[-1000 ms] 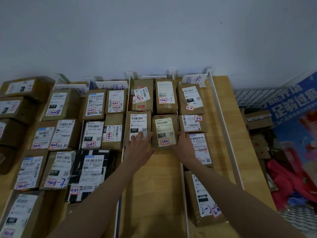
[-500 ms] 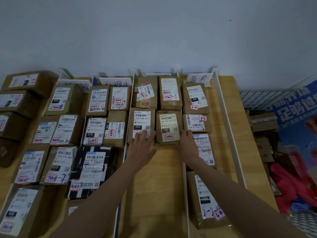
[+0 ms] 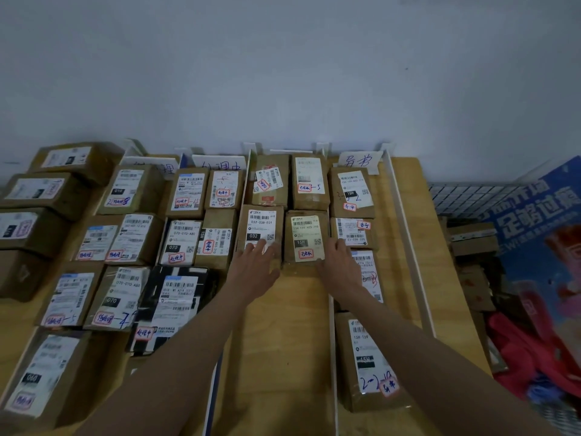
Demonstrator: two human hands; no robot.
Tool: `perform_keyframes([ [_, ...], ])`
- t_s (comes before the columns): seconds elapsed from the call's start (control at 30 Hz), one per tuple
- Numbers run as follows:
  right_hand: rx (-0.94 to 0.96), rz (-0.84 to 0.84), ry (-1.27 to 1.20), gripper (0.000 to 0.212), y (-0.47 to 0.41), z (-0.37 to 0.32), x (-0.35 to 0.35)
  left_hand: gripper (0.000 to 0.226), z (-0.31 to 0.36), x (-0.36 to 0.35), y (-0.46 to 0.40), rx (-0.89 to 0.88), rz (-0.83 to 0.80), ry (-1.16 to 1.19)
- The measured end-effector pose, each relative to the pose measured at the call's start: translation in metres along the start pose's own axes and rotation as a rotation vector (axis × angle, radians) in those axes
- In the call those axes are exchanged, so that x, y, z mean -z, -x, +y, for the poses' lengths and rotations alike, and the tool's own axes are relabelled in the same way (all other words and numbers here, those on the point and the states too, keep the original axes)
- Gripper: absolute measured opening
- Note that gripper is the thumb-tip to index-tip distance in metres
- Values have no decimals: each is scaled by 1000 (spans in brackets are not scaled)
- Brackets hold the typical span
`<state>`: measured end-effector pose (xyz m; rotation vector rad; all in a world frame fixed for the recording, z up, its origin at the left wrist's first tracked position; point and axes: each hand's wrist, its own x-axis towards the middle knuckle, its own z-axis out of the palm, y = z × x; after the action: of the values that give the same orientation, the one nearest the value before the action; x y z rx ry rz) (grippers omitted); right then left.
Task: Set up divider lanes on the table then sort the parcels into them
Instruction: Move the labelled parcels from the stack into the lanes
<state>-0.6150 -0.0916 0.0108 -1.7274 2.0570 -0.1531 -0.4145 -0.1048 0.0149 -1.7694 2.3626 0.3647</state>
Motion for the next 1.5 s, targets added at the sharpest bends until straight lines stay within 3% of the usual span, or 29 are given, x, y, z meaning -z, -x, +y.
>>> perform_keyframes([
  [0.37, 302, 184, 85, 44, 51, -69, 31, 52, -40, 61, 87, 202, 237, 24],
  [0.67, 598, 201, 137, 48, 123, -211, 0, 51, -153, 78, 224, 440, 384, 47],
  [0.9, 724, 175, 143, 47, 199, -330, -59, 54, -260, 60, 353, 631, 405, 72],
  [1.07, 744, 135, 92, 54, 248, -406, -104, 54, -327, 47, 426, 678, 385, 66],
  [1.2, 754, 120, 102, 48, 272, -452, -126, 54, -374, 41, 459, 711, 366, 67],
  [1.5, 678, 139, 57, 42, 244, -531, -168, 52, -475, 39, 447, 629, 386, 80],
])
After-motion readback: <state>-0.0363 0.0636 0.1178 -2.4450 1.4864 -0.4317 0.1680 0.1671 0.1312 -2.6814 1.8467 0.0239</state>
